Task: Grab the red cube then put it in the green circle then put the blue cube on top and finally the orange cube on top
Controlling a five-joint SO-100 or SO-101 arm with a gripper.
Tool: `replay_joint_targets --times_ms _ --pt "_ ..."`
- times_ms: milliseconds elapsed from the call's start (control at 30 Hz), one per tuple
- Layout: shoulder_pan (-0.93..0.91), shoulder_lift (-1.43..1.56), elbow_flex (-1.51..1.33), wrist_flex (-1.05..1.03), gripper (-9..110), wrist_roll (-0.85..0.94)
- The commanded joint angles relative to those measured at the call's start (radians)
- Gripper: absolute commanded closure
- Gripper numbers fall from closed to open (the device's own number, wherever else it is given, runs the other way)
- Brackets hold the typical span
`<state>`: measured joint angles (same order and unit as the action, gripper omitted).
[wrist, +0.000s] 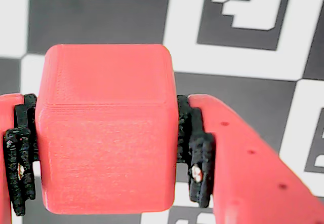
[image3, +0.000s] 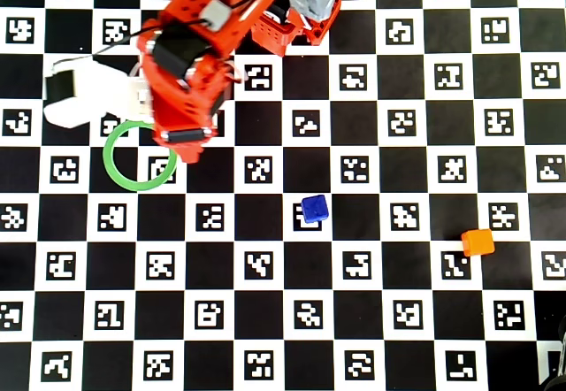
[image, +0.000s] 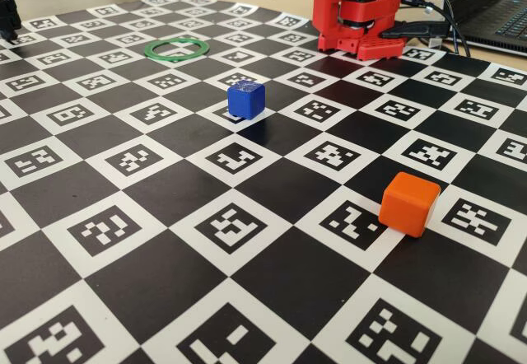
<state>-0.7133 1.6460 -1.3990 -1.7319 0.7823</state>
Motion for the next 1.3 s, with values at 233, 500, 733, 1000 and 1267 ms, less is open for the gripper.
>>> replay_joint_targets --times_ms 233,500,733,1000,1267 --pt "-0.118 -0.057 -0.032 0.195 98 0.057" --pt "-0.143 -0.101 -0.156 0.322 98 0.106" --pt "-0.169 -0.144 -0.247 0.48 98 0.138" --pt "-0.189 -0.176 -0.347 0.64 98 0.178" --pt "-0.186 -0.196 -0.399 0.706 98 0.178"
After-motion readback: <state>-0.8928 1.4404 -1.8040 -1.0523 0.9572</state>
